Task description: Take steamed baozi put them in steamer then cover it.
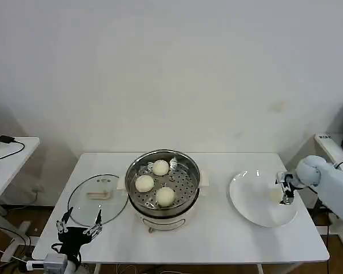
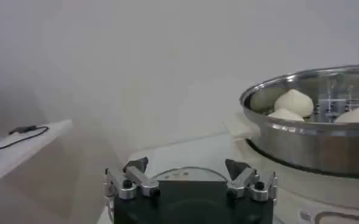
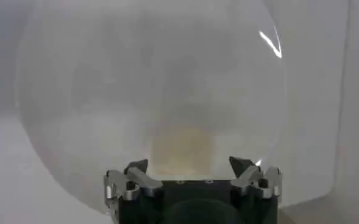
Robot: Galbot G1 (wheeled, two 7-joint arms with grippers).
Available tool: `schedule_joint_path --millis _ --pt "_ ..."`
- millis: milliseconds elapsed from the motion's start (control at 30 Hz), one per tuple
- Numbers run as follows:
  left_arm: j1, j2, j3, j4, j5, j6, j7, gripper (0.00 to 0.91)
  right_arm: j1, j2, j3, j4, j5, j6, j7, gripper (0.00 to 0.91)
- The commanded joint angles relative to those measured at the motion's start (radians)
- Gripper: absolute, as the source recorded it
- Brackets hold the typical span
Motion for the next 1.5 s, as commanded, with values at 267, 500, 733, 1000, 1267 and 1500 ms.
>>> schedule_joint_path --millis 267,500,733,1000,1267,1500 --pt "0.004 -0.002 -0.002 0.000 0.000 0.000 -0.002 0.907 -0.011 0.029 0.024 -0.037 -0.014 -0.021 -0.016 0.625" --pt "0.004 0.000 -0.003 0.000 0.000 0.001 -0.005 0.907 0.089 -0.034 -0.051 0.086 0.042 -0.058 -0.031 0.595" --pt "-0.019 0.001 0.000 -0.005 0.000 0.013 -0.007 0.907 0.304 -0.136 -0.138 0.321 0.156 -0.115 -0.054 0.605" --pt "-0.036 0.006 0.011 -0.008 -0.001 0.015 -0.007 0.907 0.685 -0.082 -0.382 0.446 0.342 -0.182 -0.049 0.605" --pt "-0.053 0.014 0.003 -0.005 -0.018 0.015 -0.015 0.907 0.859 0.178 -0.526 0.509 0.582 -0.329 0.036 0.615" --pt "-0.066 0.010 -0.003 -0.003 -0.021 0.017 -0.019 0.907 0.845 0.392 -0.552 0.502 0.814 -0.473 0.172 0.615"
